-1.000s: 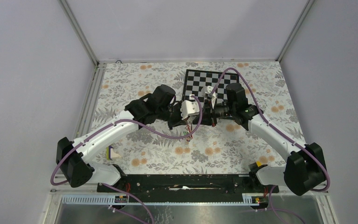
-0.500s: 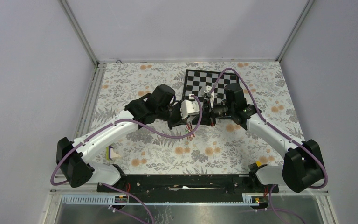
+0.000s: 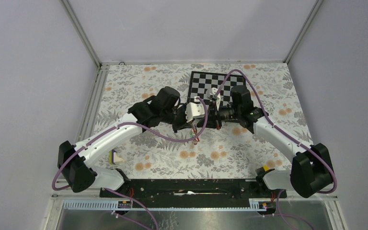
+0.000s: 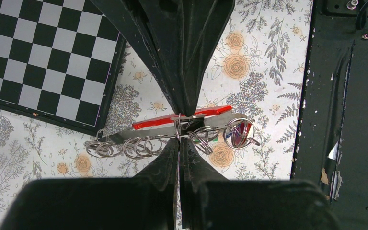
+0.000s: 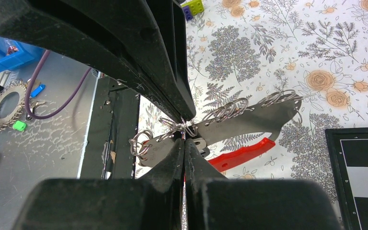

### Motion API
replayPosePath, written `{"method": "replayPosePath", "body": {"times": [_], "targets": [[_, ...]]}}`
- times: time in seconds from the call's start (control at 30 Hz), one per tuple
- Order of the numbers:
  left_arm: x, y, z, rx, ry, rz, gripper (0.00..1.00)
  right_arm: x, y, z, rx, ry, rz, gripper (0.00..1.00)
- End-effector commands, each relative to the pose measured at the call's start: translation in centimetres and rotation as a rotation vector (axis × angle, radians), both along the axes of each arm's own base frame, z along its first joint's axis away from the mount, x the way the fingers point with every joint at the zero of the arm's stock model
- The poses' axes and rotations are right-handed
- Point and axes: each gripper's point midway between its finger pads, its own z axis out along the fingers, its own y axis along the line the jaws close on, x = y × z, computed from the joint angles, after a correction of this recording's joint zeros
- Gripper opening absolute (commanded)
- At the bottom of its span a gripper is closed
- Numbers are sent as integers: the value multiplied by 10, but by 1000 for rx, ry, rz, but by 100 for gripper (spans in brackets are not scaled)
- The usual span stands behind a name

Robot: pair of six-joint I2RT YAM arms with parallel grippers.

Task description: Put the keys on the keyring

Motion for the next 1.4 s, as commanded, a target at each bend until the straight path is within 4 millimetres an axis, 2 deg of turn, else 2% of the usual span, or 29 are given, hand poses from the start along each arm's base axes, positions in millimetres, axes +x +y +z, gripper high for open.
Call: {"method": "replayPosePath", "body": {"times": [0.0,0.47,0.93,1.37], "targets": [[4,-12,24,-85,-47,-22,0,-1,4,11,35,-40,26,0],[2,-9,25,-87,-55,-20,0,9,1,5,-7,-55,-25,0],[3,-12,22,-82,-42,-25,0,-5,4,19,63,-33,51,0],[3,-11,23,-83,-45,-20,0,-2,2,12,39,-46,33,0]]}}
